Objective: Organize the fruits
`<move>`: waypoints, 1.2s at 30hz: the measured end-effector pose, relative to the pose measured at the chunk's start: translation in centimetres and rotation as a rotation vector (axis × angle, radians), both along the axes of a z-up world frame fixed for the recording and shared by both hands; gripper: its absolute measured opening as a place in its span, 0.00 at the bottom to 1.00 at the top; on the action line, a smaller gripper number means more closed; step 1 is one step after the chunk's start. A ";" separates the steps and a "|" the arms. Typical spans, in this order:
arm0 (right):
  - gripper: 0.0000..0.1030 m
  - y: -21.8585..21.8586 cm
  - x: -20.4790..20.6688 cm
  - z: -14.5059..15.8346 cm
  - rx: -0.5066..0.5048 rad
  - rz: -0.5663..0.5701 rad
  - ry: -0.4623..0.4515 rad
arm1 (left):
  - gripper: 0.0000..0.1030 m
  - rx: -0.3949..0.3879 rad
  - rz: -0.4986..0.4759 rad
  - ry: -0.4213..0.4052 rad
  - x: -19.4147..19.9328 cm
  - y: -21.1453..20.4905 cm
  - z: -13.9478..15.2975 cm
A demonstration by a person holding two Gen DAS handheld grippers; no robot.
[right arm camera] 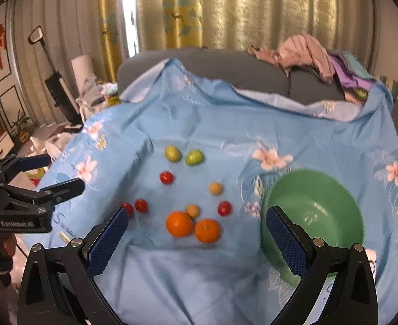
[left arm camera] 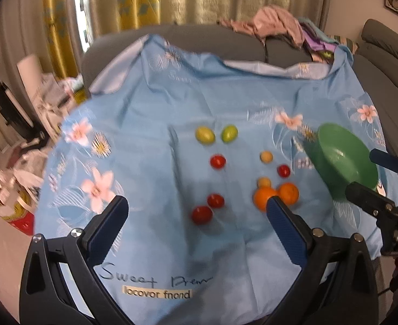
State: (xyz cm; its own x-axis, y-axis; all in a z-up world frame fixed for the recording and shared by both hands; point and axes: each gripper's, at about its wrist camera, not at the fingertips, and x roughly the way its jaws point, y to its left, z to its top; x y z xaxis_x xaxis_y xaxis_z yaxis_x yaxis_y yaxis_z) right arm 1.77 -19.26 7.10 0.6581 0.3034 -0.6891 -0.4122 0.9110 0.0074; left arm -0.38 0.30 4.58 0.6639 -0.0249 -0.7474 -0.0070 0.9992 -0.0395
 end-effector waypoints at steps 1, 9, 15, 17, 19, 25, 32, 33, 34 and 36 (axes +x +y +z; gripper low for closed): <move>0.99 -0.2 0.1 -0.8 -0.003 0.004 0.015 | 0.99 -0.007 -0.006 0.021 0.2 0.0 -0.8; 0.87 -1.3 1.5 -7.4 -0.012 0.032 0.165 | 0.99 -0.126 -0.089 0.149 1.7 -1.0 -6.0; 0.75 -0.9 2.7 -9.7 -0.025 0.065 0.192 | 0.99 -0.163 -0.145 0.167 3.6 -2.9 -7.0; 0.72 -0.7 3.1 -10.2 -0.032 0.076 0.187 | 0.98 -0.181 -0.165 0.172 4.2 -3.4 -7.2; 0.67 -0.5 3.6 -10.8 -0.044 0.085 0.192 | 0.98 -0.186 -0.184 0.177 4.9 -4.1 -7.4; 0.66 -0.2 5.1 -11.7 -0.066 0.106 0.195 | 0.86 -0.183 -0.225 0.198 7.3 -6.0 -8.5; 0.63 0.3 6.1 -12.7 -0.088 0.141 0.214 | 0.64 -0.185 -0.272 0.239 9.3 -7.3 -10.1; 0.63 0.3 6.3 -12.8 -0.087 0.145 0.217 | 0.62 -0.184 -0.275 0.243 9.5 -7.5 -10.3; 0.63 0.3 6.4 -12.8 -0.086 0.146 0.220 | 0.57 -0.186 -0.282 0.248 9.7 -7.6 -10.5; 0.62 0.3 6.6 -13.0 -0.082 0.151 0.228 | 0.50 -0.199 -0.292 0.258 9.9 -7.8 -10.7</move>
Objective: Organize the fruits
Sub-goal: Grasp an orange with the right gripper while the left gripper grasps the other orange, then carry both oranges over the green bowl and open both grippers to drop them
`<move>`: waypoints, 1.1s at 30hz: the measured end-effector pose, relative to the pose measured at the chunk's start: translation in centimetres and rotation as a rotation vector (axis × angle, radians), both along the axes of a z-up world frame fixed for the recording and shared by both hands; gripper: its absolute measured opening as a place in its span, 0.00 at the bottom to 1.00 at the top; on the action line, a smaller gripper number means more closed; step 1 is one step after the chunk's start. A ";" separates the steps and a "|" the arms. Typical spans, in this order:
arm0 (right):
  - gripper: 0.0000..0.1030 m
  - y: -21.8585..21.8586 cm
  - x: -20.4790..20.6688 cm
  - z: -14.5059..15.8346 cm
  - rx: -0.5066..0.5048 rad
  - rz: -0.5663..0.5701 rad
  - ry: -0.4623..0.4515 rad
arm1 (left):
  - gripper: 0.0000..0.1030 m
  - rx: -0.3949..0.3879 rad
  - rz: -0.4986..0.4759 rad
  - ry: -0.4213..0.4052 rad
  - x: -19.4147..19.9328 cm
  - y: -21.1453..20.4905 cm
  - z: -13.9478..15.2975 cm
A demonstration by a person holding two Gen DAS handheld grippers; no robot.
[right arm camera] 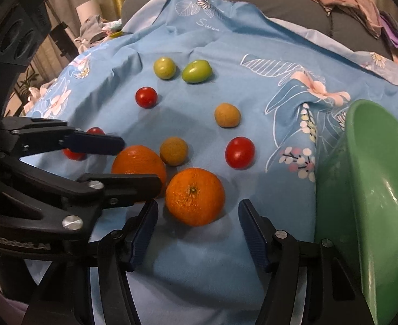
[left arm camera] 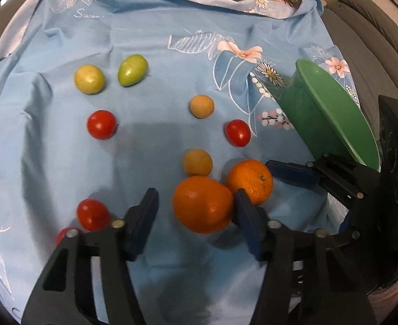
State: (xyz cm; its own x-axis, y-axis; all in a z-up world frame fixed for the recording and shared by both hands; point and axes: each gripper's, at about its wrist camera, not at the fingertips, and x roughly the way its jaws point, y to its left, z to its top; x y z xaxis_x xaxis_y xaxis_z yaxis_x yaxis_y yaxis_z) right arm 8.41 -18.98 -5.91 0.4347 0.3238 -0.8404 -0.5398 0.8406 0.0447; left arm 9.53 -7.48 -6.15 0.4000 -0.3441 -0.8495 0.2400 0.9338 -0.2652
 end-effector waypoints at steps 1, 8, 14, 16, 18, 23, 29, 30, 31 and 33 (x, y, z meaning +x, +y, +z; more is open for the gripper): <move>0.60 0.1 0.1 -0.1 0.001 0.005 0.001 | 0.47 -0.005 -0.003 0.002 0.1 0.0 -0.1; 0.44 0.1 0.6 -0.2 0.016 0.018 0.005 | 0.45 -0.034 -0.008 0.004 0.2 0.3 0.0; 0.42 -0.1 0.3 -0.1 0.042 0.004 0.003 | 0.45 -0.061 0.003 0.014 -0.1 1.0 0.0; 0.42 -0.1 0.0 0.3 0.058 0.000 -0.003 | 0.45 -0.077 0.011 0.013 -0.6 1.6 0.4; 0.42 -0.1 -0.6 1.0 0.072 -0.001 -0.016 | 0.45 -0.092 0.022 0.006 -1.1 2.2 1.0; 0.42 -0.7 -1.7 2.8 0.108 -0.029 -0.062 | 0.45 -0.096 0.050 -0.044 -2.1 3.3 3.5; 0.42 -2.3 -2.5 5.9 0.149 -0.090 -0.166 | 0.45 -0.076 0.016 -0.118 -2.4 1.8 6.5; 0.42 -2.7 -2.7 6.3 0.154 -0.100 -0.181 | 0.45 -0.071 0.004 -0.127 -2.3 1.2 6.9; 0.42 -3.1 -2.8 6.7 0.159 -0.108 -0.191 | 0.45 -0.067 -0.006 -0.133 -2.2 0.7 7.3; 0.42 -4.3 -3.0 7.3 0.165 -0.135 -0.216 | 0.45 -0.059 -0.034 -0.149 -2.0 -0.8 7.9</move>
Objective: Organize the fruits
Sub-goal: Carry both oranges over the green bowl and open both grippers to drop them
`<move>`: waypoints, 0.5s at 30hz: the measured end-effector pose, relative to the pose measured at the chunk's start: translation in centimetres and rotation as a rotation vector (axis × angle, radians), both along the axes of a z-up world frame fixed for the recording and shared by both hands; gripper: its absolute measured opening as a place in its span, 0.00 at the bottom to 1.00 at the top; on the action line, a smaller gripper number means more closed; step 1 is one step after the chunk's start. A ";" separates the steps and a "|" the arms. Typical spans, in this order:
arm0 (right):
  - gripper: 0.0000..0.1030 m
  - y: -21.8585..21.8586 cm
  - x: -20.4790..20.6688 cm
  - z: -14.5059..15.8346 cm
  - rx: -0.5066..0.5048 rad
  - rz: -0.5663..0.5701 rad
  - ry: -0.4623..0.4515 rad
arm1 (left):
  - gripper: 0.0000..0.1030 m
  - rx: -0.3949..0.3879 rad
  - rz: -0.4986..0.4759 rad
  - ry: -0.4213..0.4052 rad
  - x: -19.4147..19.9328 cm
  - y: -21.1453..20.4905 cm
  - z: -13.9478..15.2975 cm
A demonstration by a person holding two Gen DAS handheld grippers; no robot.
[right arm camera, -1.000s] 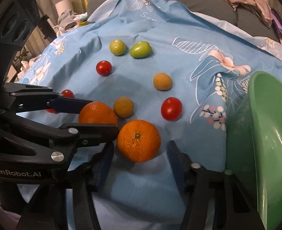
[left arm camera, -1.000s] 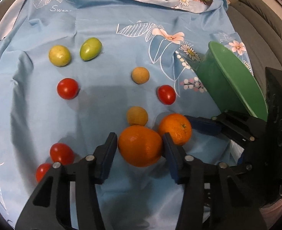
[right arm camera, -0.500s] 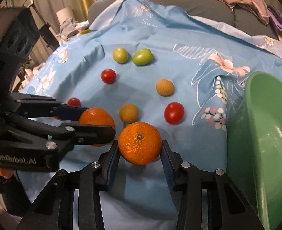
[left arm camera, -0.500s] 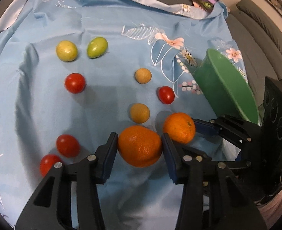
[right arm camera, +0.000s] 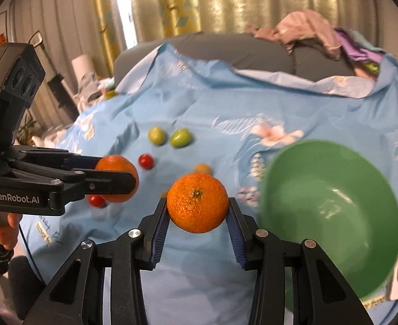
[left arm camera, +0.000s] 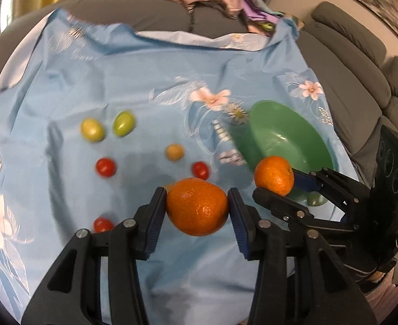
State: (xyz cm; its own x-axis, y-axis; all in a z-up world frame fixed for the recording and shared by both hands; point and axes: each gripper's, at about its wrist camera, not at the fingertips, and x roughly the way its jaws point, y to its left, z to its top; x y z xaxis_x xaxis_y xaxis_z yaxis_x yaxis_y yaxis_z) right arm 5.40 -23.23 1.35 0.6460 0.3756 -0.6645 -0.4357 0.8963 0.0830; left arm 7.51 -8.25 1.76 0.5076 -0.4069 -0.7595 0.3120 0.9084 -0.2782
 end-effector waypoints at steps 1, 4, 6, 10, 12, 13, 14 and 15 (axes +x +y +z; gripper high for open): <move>0.42 -0.5 -0.1 0.2 0.001 -0.010 -0.006 | 0.45 0.002 -0.012 -0.005 0.0 -0.5 0.2; 0.42 -2.4 -0.2 0.4 0.011 -0.053 -0.016 | 0.45 0.014 -0.055 -0.026 0.6 -2.9 0.9; 0.42 -3.9 -0.4 0.5 0.018 -0.085 -0.022 | 0.45 0.015 -0.087 -0.035 1.0 -4.7 1.3; 0.42 -6.5 -0.8 0.6 0.019 -0.150 -0.034 | 0.45 0.014 -0.148 -0.039 1.9 -8.1 1.6; 0.42 -7.8 -1.0 0.5 0.021 -0.181 -0.036 | 0.45 0.013 -0.176 -0.035 2.3 -9.6 1.5; 0.42 -8.5 -1.0 0.4 0.021 -0.201 -0.037 | 0.45 0.019 -0.192 -0.033 2.6 -10.5 1.3; 0.42 -8.9 -1.0 0.4 0.022 -0.215 -0.037 | 0.45 0.023 -0.203 -0.030 2.7 -11.0 1.2; 0.42 -9.6 -1.0 0.3 0.023 -0.231 -0.035 | 0.45 0.027 -0.215 -0.027 2.8 -11.6 1.1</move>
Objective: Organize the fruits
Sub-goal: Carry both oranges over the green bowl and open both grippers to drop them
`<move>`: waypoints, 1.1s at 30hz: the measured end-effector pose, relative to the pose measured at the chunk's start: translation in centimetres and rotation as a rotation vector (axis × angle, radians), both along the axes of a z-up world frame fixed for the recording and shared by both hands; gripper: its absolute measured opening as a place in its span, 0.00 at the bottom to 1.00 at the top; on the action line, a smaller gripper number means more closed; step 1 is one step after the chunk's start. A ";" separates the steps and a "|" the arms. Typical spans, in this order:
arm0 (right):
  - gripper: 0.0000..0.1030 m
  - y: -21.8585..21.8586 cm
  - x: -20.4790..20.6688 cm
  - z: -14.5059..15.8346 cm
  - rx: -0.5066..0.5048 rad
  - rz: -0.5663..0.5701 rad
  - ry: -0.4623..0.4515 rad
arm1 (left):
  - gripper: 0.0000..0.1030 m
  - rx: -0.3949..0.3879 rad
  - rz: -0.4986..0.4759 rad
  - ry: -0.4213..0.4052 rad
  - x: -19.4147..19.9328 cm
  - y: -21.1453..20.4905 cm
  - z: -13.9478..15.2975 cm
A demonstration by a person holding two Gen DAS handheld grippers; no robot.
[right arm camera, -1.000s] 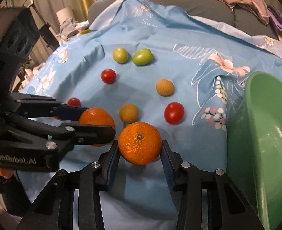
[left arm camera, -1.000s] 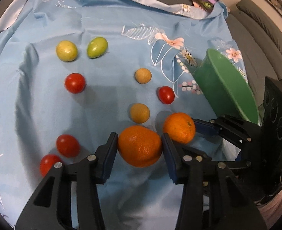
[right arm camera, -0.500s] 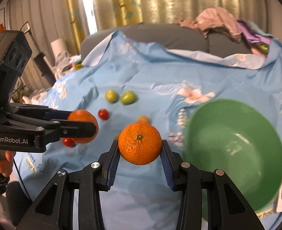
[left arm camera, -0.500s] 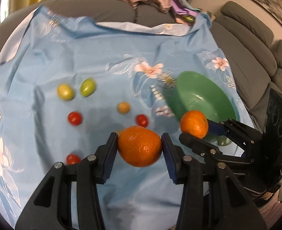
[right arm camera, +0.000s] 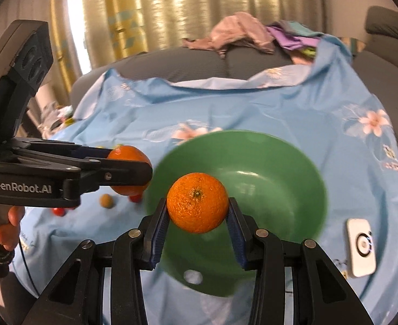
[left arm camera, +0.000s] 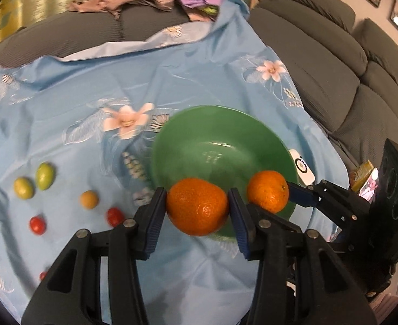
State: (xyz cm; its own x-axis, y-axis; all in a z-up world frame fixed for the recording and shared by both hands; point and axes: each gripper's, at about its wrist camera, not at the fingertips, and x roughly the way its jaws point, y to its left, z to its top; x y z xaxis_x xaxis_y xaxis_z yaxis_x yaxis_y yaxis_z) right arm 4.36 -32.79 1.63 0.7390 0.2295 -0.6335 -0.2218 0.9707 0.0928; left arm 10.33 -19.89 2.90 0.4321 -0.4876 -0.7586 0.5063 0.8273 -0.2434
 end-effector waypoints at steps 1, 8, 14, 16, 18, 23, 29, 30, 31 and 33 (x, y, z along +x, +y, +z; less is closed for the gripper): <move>0.42 -0.4 0.0 -0.1 0.002 -0.011 0.003 | 0.45 0.005 -0.017 0.002 0.2 -0.7 -0.2; 0.42 -2.3 0.2 -1.1 0.007 -0.052 0.030 | 0.45 0.039 -0.041 0.033 1.3 -3.3 -1.7; 0.42 -2.8 0.5 -1.7 0.011 -0.050 0.054 | 0.45 0.073 -0.029 0.057 1.7 -3.5 -2.9; 0.42 -2.8 0.5 -1.9 0.013 -0.052 0.058 | 0.45 0.081 -0.026 0.064 1.7 -3.6 -3.2; 0.42 -2.9 0.5 -2.0 0.016 -0.056 0.064 | 0.45 0.089 -0.021 0.065 1.8 -3.5 -3.4; 0.42 -3.0 0.5 -2.0 0.012 -0.061 0.068 | 0.47 0.108 -0.005 0.036 1.3 -3.4 -3.1; 0.42 -2.9 0.0 -1.5 0.000 -0.081 0.062 | 0.70 0.121 0.045 -0.044 0.3 -2.1 -1.4; 0.42 -2.9 -0.2 -1.3 0.000 -0.083 0.057 | 0.71 0.125 0.055 -0.054 0.1 -1.8 -1.2; 0.42 -2.7 -0.3 -1.1 -0.002 -0.083 0.054 | 0.73 0.131 0.065 -0.064 -0.1 -1.5 -0.9; 0.42 -2.5 -0.6 -0.8 -0.004 -0.084 0.049 | 0.78 0.147 0.090 -0.101 -0.8 -0.8 -0.4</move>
State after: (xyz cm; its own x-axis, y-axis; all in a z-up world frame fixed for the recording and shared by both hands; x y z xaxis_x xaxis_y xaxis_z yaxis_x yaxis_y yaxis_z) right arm 3.72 -35.26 0.84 0.7238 0.1659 -0.6698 -0.1354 0.9859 0.0979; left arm 9.49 -20.66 2.54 0.5466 -0.3308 -0.7693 0.4443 0.8932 -0.0684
